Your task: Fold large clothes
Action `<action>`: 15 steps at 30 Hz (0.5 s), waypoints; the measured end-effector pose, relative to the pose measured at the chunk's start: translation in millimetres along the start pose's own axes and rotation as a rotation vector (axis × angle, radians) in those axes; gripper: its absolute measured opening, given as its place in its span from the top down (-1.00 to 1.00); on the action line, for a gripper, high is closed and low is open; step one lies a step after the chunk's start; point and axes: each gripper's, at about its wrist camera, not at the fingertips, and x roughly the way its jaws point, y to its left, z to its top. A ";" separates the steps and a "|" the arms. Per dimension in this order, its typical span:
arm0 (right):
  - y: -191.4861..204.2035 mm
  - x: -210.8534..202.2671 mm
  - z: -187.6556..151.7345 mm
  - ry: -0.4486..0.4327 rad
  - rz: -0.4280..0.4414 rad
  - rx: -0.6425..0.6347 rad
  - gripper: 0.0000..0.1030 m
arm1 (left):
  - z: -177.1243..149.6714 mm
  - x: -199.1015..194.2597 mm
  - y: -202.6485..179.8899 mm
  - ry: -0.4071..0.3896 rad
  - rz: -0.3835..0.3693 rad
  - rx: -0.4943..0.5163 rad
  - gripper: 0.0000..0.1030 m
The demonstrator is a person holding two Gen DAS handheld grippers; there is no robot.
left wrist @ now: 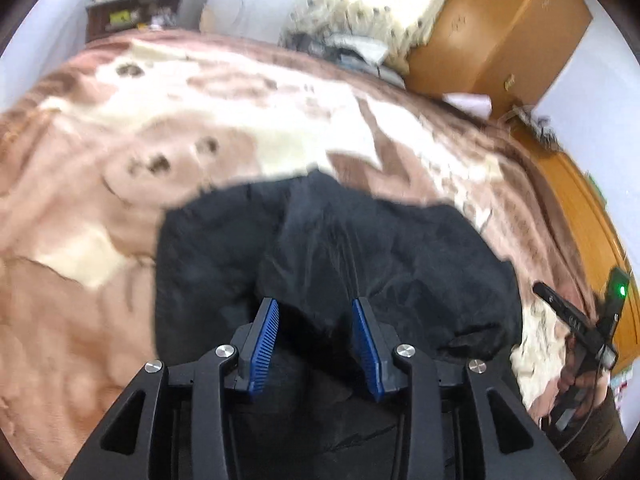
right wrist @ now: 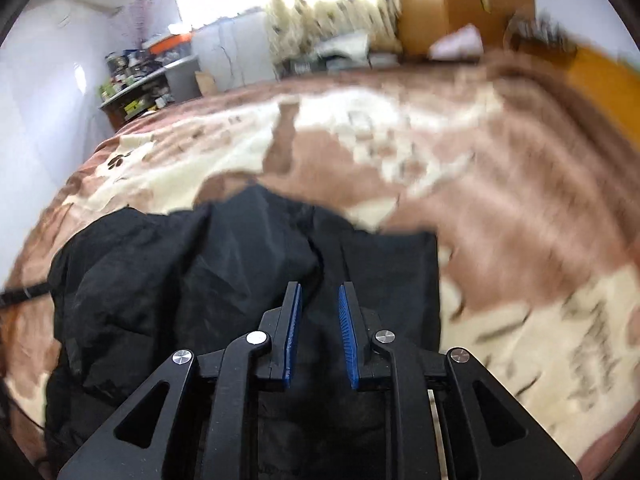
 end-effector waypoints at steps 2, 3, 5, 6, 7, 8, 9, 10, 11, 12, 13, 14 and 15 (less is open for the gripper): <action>22.7 -14.3 8.9 -0.070 0.039 -0.066 0.49 | 10.2 -15.1 -5.2 -0.068 0.018 0.009 0.25; 35.3 -15.4 12.9 -0.078 0.095 -0.086 0.39 | 17.9 -18.4 -11.9 -0.100 -0.020 0.016 0.21; 59.0 -8.6 17.7 -0.071 0.194 -0.116 0.25 | 28.9 -9.1 -17.2 -0.084 -0.072 0.005 0.05; 73.8 -2.5 17.5 -0.073 0.235 -0.135 0.25 | 30.6 -1.0 -19.0 -0.070 -0.073 0.007 -0.02; 83.4 4.2 16.3 -0.067 0.252 -0.154 0.24 | 32.4 11.4 -21.3 -0.050 -0.059 0.005 -0.02; 95.3 13.5 12.2 -0.048 0.262 -0.178 0.24 | 31.9 26.1 -24.3 -0.018 -0.046 0.004 -0.02; 103.4 22.0 6.2 -0.024 0.284 -0.194 0.23 | 28.2 40.5 -24.6 0.019 -0.013 0.010 -0.02; 108.8 32.3 -1.2 0.015 0.304 -0.204 0.22 | 21.4 49.1 -20.4 0.038 0.020 0.008 -0.02; 112.3 42.3 -8.9 0.049 0.298 -0.209 0.21 | 15.6 56.2 -18.4 0.053 0.041 0.018 -0.02; 114.4 52.9 -16.2 0.078 0.287 -0.220 0.21 | 8.9 66.3 -18.0 0.075 0.073 0.055 -0.02; 117.4 66.1 -26.5 0.123 0.265 -0.251 0.21 | 1.2 73.7 -14.2 0.094 0.111 0.083 -0.07; 117.7 72.9 -36.2 0.142 0.251 -0.272 0.21 | -4.6 81.8 -7.1 0.115 0.122 0.086 -0.08; 117.4 78.4 -43.3 0.139 0.248 -0.278 0.21 | -9.0 86.8 3.4 0.134 0.096 0.048 -0.08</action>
